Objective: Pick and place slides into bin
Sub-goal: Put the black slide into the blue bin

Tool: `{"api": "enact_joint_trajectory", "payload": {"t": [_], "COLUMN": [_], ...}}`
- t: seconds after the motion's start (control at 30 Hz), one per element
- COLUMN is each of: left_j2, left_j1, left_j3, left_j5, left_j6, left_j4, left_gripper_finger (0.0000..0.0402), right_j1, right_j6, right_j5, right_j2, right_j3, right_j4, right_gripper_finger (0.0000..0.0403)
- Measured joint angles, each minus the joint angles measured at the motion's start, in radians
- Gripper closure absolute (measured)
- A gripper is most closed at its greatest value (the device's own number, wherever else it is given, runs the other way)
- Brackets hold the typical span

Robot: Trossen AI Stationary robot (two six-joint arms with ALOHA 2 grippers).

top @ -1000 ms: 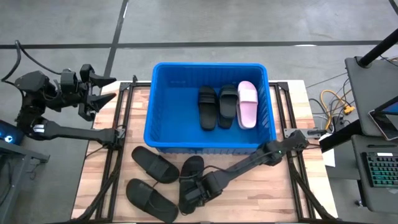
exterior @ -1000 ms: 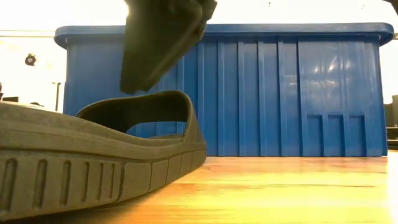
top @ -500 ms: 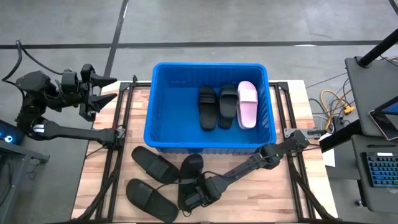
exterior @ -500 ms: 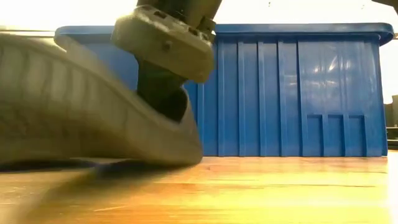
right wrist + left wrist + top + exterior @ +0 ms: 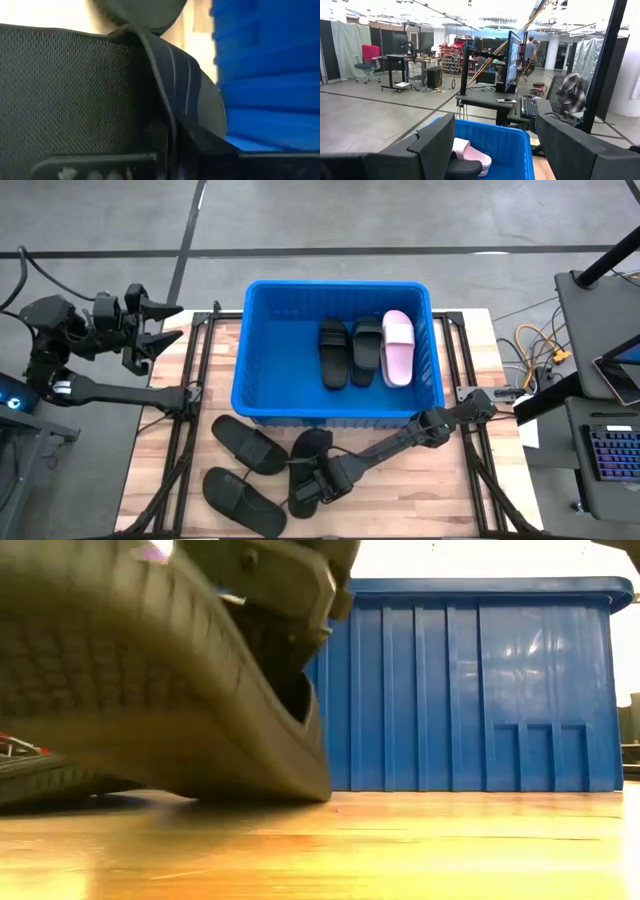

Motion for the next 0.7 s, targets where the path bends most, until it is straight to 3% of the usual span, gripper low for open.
{"api": "enact_joint_trajectory", "payload": {"t": [0.33, 0.57, 0.7], "left_j2": [-0.025, -0.031, -0.033], "left_j1": [0.0, 0.0, 0.0], "left_j3": [0.0, 0.0, 0.0], "left_j5": [0.0, 0.001, 0.001], "left_j6": [0.0, -0.001, -0.002], "left_j4": [-0.002, -0.003, -0.004], "left_gripper_finger": [0.0139, 0.0139, 0.0139], "right_j1": [-0.009, -0.067, -0.094], "right_j6": [0.011, 0.064, 0.021], "right_j5": [-0.142, -0.223, -0.196], "right_j2": [-0.162, -0.328, -0.415], "right_j3": [0.004, 0.004, 0.005], "right_j4": [0.008, 0.222, 0.335], "right_gripper_finger": [0.0392, 0.0392, 0.0391]}}
